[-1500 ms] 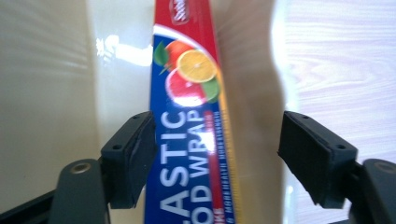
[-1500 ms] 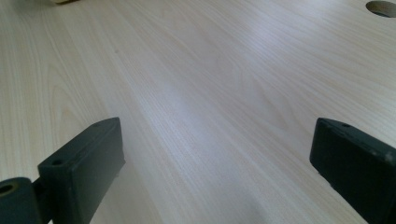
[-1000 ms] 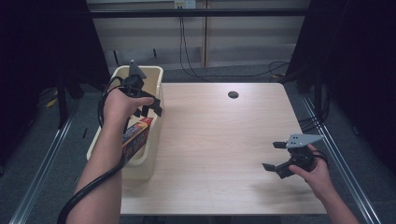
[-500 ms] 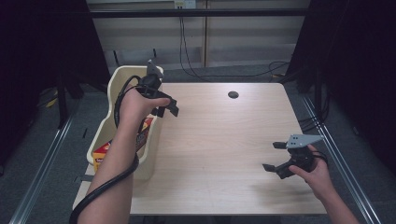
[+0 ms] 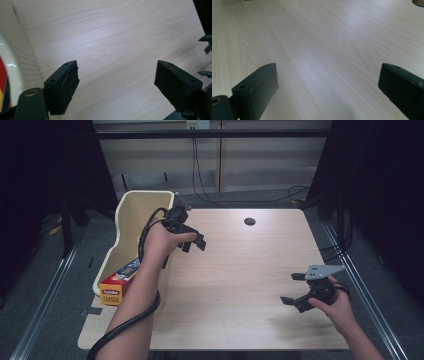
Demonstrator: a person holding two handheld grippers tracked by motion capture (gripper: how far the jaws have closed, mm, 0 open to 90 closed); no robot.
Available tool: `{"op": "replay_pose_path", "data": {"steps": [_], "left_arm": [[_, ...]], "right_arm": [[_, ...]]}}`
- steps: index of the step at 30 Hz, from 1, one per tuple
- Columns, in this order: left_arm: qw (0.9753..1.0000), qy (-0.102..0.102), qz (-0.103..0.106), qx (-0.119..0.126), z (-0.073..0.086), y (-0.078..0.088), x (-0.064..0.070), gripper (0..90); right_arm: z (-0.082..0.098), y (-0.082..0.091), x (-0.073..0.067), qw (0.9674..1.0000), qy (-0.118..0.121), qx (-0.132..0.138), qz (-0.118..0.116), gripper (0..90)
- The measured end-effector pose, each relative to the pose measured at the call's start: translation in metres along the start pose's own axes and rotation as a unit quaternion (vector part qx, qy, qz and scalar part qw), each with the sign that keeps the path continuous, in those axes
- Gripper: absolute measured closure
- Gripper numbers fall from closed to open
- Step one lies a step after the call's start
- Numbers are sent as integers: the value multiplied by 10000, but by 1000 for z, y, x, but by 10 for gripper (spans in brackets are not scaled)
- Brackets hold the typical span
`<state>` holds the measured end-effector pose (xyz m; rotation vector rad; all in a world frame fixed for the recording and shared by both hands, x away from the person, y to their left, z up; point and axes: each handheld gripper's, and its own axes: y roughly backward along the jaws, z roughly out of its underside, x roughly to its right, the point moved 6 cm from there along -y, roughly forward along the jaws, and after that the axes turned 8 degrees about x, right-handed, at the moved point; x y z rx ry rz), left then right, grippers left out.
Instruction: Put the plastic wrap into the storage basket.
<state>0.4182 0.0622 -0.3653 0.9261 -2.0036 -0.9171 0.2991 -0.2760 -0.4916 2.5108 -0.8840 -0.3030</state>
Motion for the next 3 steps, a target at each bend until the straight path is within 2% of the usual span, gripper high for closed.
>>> {"op": "replay_pose_path", "data": {"steps": [3], "left_arm": [[10000, -30, 20, 8, 1, -4, 2, 187]], "right_arm": [[0, 0, 0, 10000, -12, 0, 0, 23]]}}
